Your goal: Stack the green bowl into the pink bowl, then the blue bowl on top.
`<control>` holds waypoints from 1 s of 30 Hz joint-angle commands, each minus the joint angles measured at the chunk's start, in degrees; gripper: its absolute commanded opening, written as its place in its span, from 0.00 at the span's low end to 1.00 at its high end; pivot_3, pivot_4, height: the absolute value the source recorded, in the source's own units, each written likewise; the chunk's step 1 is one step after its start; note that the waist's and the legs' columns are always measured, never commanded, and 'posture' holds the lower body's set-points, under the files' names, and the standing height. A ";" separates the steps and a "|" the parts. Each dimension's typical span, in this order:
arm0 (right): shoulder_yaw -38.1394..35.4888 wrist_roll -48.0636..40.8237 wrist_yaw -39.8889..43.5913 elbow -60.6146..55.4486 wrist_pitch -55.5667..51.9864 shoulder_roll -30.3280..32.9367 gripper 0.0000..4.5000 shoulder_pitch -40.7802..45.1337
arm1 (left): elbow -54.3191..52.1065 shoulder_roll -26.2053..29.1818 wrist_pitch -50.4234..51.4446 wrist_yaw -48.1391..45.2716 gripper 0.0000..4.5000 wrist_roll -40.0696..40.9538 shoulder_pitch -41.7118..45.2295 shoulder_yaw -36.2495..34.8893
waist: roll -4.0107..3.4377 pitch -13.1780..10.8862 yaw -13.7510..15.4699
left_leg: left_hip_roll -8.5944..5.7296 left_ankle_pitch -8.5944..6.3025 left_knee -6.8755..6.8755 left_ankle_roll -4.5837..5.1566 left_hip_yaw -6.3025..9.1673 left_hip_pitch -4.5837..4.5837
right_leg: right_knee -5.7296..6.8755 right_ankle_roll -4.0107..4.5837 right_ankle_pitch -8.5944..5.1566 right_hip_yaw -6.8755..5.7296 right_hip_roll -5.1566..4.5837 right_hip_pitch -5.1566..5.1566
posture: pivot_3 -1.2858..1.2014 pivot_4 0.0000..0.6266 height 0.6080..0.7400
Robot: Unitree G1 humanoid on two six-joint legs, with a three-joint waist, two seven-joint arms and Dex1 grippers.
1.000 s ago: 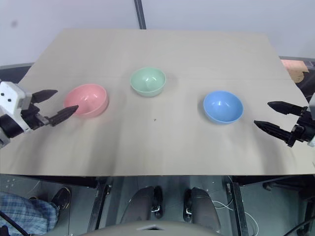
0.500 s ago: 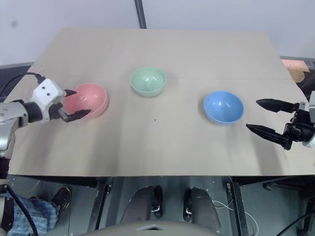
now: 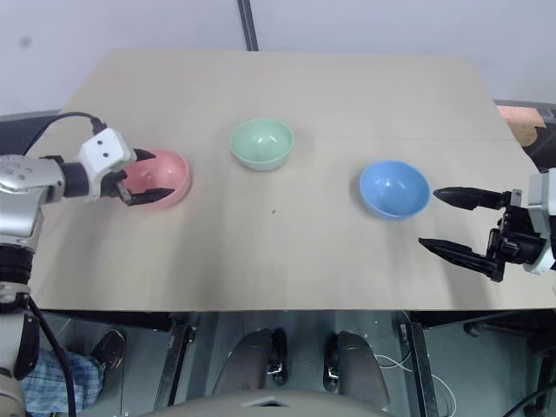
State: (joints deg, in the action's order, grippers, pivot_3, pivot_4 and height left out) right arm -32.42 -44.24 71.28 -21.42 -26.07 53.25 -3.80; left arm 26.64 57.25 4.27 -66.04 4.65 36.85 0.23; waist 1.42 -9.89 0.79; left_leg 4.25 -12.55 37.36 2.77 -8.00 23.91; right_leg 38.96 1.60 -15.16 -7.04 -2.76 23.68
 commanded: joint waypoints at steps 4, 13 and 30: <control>-1.15 -0.32 -0.49 -1.10 1.22 -0.16 0.98 -0.41 | 1.70 0.87 -1.33 -1.33 1.00 0.27 3.23 -1.24 | 0.00 0.00 0.02 | 0.01 0.01 0.00 -0.01 0.00 0.00 | 0.01 0.00 0.00 0.00 0.03 0.00 | 0.52 0.24 1.00; -1.33 0.14 -0.14 -0.38 1.37 0.14 0.98 -0.50 | -4.53 -1.16 4.74 -4.50 1.00 7.06 1.20 -3.78 | 0.01 0.00 0.01 | 0.00 0.10 0.04 -0.16 0.01 0.00 | 0.02 0.00 0.00 0.00 0.02 -0.01 | 0.52 0.24 1.00; -1.29 0.88 -0.18 0.39 1.85 0.18 0.98 -0.31 | -7.31 2.35 6.03 -5.54 1.00 3.34 -7.03 -1.60 | 0.01 0.00 0.04 | 0.01 0.03 0.04 -0.04 0.02 -0.02 | 0.03 0.00 0.00 0.01 0.02 -0.02 | 0.52 0.24 1.00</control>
State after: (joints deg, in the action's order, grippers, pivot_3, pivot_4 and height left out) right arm -32.36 -43.11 70.93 -21.13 -25.38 53.04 -4.63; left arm 20.03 58.23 11.30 -71.26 8.58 29.88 -1.42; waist 1.43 -9.88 0.83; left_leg 4.26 -12.54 37.40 2.75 -7.98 23.90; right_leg 38.99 1.60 -15.16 -7.02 -2.74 23.66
